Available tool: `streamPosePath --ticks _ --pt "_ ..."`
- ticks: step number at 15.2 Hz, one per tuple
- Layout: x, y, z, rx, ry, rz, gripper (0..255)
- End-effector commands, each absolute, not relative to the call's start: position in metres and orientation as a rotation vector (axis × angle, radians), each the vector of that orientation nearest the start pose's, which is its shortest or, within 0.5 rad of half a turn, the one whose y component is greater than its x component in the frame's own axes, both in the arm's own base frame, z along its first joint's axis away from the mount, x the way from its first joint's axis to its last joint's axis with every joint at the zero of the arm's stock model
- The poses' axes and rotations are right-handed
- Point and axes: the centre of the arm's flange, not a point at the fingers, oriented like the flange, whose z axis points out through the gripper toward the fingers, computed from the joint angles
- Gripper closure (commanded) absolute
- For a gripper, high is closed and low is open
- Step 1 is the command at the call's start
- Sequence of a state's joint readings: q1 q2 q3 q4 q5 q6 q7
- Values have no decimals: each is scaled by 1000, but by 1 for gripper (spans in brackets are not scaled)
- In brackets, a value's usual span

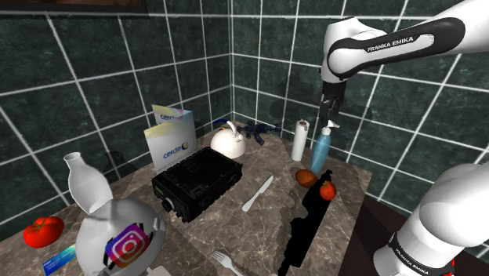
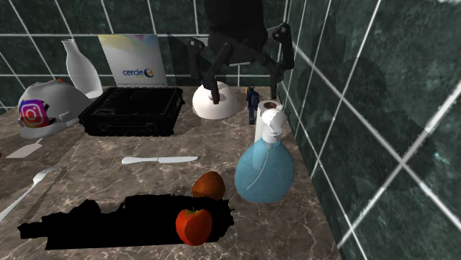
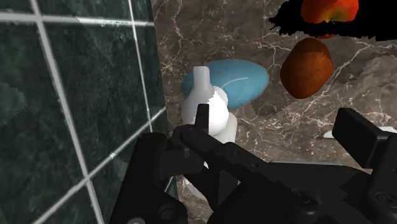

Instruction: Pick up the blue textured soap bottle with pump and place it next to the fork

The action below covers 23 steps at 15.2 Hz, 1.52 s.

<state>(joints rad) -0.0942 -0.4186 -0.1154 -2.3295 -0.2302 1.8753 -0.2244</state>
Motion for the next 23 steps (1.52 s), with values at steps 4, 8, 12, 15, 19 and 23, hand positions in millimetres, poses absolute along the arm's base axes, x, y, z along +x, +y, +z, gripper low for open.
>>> streamPosePath --ticks 4,8,12,15,19,23 --pt "445 -154 468 -3320 -124 142 0" --pt "444 -157 447 -3320 -124 142 0" --pt "442 -161 429 -3320 -124 142 0" --pt "442 -161 429 -3320 -124 142 0" --pt "442 -161 429 -3320 -124 142 0" --pt "442 -161 429 -3320 -124 142 255"
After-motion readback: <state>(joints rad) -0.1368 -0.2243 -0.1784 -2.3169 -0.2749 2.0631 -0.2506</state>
